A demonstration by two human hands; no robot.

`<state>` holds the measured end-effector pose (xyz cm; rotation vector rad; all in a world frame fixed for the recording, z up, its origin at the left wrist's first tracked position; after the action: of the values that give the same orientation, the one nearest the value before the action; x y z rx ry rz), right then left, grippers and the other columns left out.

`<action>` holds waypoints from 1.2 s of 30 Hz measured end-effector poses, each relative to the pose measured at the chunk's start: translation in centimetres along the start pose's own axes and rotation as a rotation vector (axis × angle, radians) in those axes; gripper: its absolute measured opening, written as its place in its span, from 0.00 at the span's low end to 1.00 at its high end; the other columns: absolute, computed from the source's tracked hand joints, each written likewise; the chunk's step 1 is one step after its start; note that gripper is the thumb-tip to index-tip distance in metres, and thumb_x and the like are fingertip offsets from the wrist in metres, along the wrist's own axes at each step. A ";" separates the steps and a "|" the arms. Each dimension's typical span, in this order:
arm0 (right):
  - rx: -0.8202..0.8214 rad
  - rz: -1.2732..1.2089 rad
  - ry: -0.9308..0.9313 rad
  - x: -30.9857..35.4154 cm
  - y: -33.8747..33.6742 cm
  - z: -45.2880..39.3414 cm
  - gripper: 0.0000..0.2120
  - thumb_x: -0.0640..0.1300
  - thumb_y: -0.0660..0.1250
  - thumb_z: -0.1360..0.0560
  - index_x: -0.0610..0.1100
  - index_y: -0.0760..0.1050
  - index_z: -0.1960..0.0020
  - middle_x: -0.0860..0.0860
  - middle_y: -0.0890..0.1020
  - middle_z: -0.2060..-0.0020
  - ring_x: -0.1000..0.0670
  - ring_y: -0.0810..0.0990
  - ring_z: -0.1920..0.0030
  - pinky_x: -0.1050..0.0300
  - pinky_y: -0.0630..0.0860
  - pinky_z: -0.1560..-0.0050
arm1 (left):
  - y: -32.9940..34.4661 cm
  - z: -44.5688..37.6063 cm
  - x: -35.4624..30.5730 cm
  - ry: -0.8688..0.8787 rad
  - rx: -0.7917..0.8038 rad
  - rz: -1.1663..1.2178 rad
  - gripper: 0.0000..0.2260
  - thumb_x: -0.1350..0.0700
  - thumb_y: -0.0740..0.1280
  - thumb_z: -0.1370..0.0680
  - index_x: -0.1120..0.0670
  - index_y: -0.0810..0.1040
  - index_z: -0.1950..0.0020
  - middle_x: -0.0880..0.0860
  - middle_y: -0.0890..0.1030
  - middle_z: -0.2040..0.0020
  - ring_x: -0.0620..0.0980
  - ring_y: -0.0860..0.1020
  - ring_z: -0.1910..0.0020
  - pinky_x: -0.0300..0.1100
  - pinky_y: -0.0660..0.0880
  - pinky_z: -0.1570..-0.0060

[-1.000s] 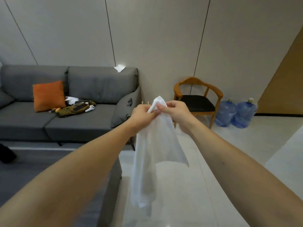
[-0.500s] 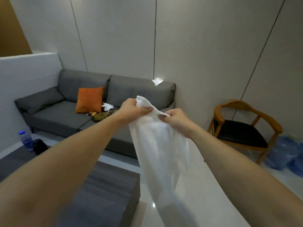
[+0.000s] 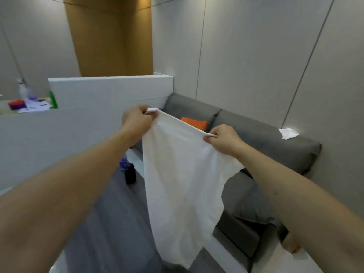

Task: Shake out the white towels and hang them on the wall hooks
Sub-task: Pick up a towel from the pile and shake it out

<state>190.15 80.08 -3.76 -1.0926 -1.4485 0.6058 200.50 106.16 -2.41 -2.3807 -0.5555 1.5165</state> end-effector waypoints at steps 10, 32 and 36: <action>0.013 -0.086 -0.300 8.1 7.7 -17.7 0.16 0.51 0.63 0.20 0.45 0.73 0.64 0.45 0.79 0.63 0.41 0.77 0.56 0.53 0.68 0.60 | -12.4 -6.4 8.0 -0.158 -0.438 -0.128 0.06 0.49 0.71 0.25 0.50 0.83 0.56 0.53 0.84 0.56 0.53 0.80 0.54 0.46 0.77 0.51; 0.146 -0.182 -0.570 18.8 11.9 -31.6 0.13 0.53 0.65 0.22 0.46 0.80 0.59 0.50 0.80 0.63 0.47 0.77 0.60 0.54 0.71 0.59 | -17.9 -9.4 10.5 -0.326 -0.710 -0.525 0.08 0.46 0.70 0.25 0.48 0.85 0.54 0.52 0.83 0.56 0.51 0.76 0.54 0.41 0.69 0.57; 0.164 -0.098 -0.551 19.8 14.1 -34.2 0.11 0.51 0.64 0.21 0.47 0.79 0.56 0.47 0.81 0.60 0.46 0.77 0.59 0.53 0.75 0.59 | -18.5 -11.0 12.3 -0.411 -0.709 -0.601 0.08 0.45 0.68 0.24 0.47 0.85 0.53 0.52 0.84 0.54 0.52 0.75 0.54 0.41 0.67 0.56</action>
<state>228.72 96.05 0.37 -0.7483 -1.8702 0.9884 211.87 127.99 -0.03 -1.9597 -1.9697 1.6720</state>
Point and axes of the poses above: each hand's wrist, its own z-axis away from the middle knuckle, its own y-axis out of the palm, x = y × z, the point moved 1 cm from there along -z, towards the middle knuckle
